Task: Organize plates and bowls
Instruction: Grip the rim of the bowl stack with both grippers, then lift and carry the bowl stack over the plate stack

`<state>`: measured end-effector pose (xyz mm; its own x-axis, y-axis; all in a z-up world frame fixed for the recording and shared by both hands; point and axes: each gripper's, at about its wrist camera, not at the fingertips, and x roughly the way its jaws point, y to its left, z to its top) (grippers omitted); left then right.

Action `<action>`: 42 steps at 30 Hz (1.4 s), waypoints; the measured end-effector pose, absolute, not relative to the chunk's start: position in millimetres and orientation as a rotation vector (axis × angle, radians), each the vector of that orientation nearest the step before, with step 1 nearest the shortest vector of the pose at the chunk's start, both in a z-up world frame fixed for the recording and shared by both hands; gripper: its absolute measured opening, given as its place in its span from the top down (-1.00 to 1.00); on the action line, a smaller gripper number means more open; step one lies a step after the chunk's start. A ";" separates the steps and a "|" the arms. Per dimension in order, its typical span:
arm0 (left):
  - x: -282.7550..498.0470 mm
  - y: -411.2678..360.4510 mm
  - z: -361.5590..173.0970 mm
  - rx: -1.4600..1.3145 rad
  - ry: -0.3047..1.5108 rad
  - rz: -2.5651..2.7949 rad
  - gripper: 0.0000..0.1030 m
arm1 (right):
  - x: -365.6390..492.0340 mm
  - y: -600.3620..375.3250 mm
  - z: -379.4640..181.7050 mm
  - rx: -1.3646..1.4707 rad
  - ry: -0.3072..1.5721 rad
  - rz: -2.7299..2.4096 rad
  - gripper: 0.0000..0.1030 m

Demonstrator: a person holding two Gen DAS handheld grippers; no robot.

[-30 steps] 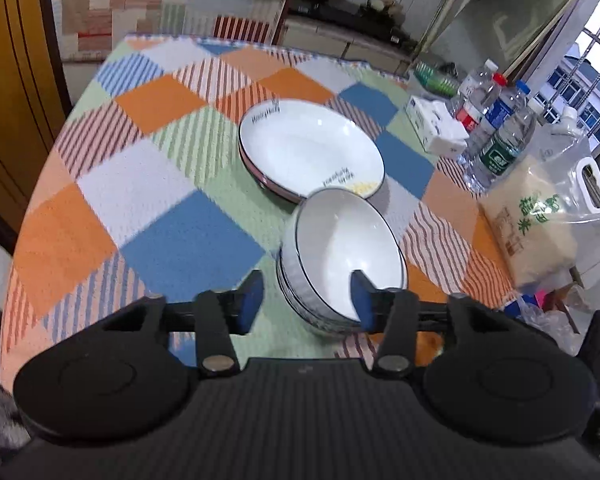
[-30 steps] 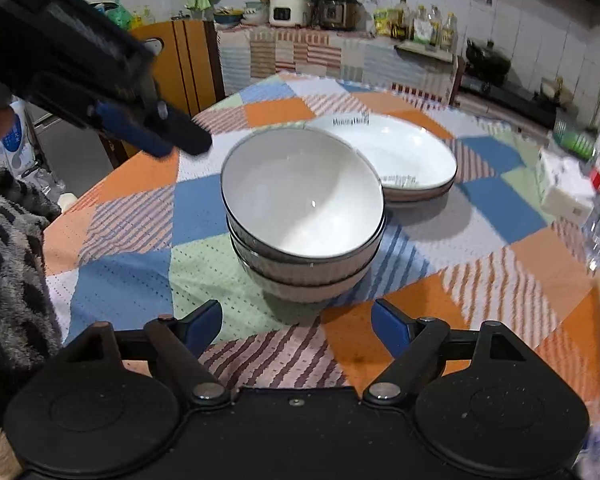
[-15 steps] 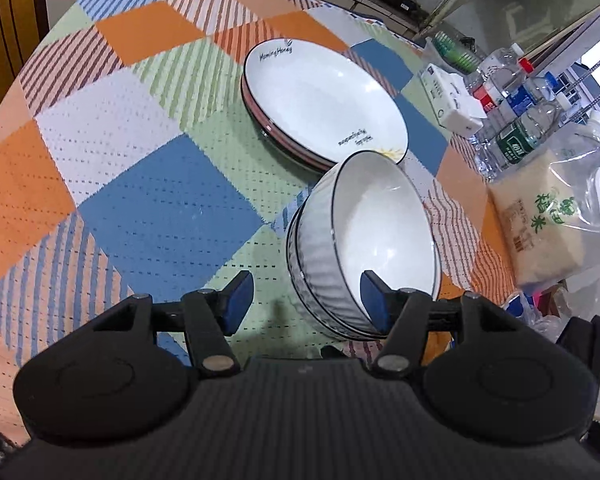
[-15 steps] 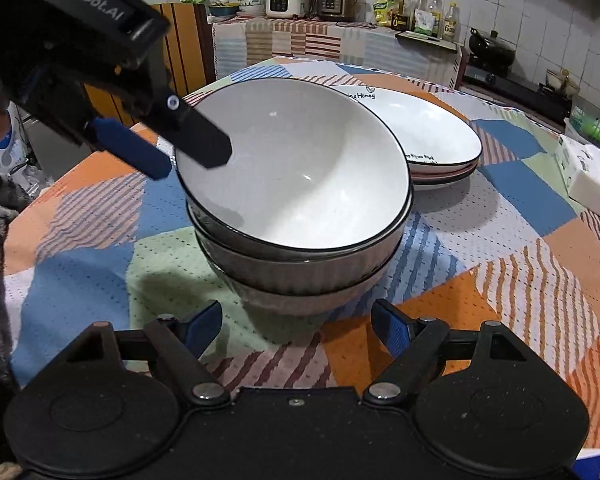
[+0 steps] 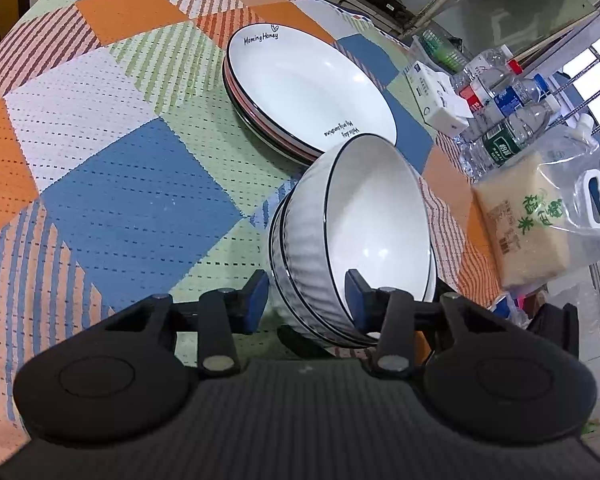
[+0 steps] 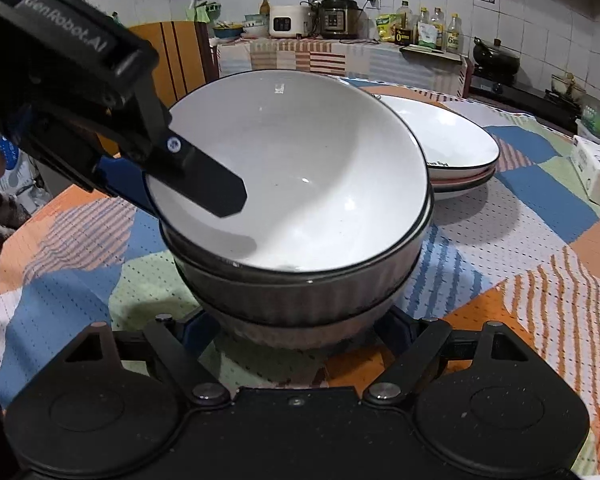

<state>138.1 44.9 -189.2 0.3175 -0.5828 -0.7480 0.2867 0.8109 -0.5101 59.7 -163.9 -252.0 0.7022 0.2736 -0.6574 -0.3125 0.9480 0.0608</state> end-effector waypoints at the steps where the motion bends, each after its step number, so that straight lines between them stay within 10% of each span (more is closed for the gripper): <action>1: 139.1 45.7 -191.2 -0.316 1.115 -0.585 0.22 | 61.3 -164.2 -253.1 -0.051 0.721 0.330 -0.74; 42: 129.5 46.9 -123.9 -0.228 1.051 -0.627 0.26 | 46.7 -150.0 -201.6 -0.098 0.529 0.302 -0.84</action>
<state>129.5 46.9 -123.9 0.3425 -0.5826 -0.7371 0.3718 0.8045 -0.4631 46.7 -150.0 -201.6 0.8203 0.2585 -0.5102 -0.3086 0.9511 -0.0142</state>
